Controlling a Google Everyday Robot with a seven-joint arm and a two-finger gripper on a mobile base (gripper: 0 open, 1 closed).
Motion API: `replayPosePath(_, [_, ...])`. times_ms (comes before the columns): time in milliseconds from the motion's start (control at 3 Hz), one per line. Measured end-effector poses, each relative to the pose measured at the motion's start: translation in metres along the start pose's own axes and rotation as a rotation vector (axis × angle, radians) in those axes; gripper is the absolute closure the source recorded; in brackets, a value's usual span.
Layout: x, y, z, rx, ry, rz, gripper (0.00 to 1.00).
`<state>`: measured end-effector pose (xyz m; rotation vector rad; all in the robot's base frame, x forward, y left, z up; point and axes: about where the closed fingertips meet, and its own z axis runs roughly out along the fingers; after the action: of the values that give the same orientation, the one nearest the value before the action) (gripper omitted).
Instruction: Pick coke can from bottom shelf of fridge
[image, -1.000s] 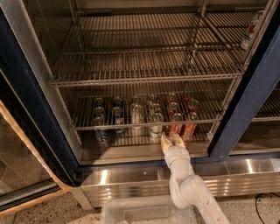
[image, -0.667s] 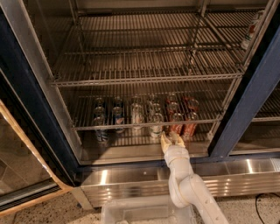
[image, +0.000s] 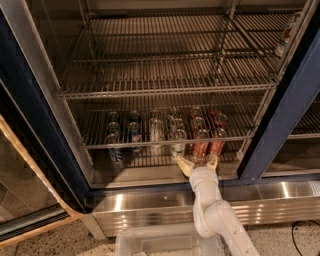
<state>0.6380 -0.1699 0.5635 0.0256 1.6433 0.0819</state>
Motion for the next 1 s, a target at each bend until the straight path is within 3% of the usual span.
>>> replayPosePath(333, [-0.014,-0.001,0.009,-0.017,-0.036,0.059,0.17])
replayPosePath(667, [-0.037,0.003,0.029,-0.069,-0.079,0.103,0.13])
replayPosePath(1000, [-0.047,0.0,0.062,-0.064,-0.083,0.084,0.17])
